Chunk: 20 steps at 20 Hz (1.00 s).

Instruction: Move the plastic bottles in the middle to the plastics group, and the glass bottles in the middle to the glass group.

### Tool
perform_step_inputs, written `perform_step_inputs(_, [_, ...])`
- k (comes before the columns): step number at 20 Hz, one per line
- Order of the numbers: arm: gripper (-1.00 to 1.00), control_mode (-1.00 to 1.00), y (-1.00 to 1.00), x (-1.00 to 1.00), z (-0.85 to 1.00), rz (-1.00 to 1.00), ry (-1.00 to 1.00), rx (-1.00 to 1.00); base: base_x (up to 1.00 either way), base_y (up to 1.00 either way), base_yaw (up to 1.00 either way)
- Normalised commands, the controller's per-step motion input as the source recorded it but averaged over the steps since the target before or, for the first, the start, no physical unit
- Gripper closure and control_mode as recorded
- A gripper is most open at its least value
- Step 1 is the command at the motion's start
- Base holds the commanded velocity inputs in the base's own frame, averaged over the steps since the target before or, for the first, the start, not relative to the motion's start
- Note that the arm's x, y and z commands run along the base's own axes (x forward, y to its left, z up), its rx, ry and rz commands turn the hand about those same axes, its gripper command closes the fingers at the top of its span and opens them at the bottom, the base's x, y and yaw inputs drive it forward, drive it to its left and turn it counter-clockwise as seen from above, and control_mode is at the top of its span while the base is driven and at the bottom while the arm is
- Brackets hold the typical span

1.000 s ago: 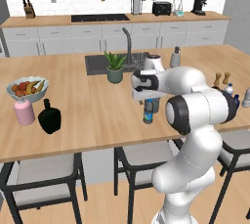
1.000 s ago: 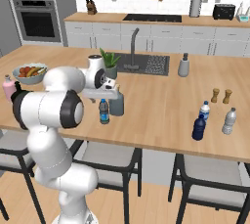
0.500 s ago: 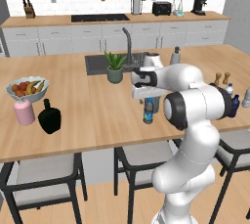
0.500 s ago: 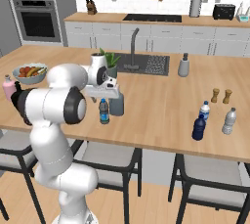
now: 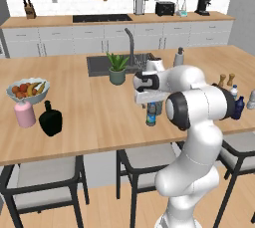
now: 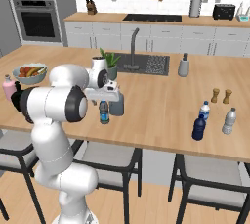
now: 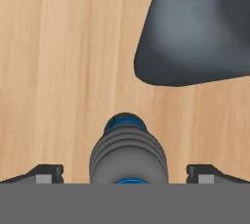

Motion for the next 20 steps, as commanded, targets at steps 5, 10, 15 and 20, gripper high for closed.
perform_step_inputs(5, [1.0, -1.0, 0.0, 0.0, -0.03, 0.0, 0.01, 0.0, 0.0, 0.0, 0.0])
perform_step_inputs(10, [1.0, -1.0, -0.11, -0.18, 0.0, 0.0, -0.07, 0.0, 0.0, 0.0, 0.0])
perform_step_inputs(15, [1.0, -1.0, -0.41, -0.6, 0.28, -0.04, -0.08, 0.0, 0.0, 0.0, 0.0])
perform_step_inputs(20, [1.0, -1.0, -0.96, -0.2, 0.39, -0.1, 0.01, 0.0, 0.0, 0.0, 0.0])
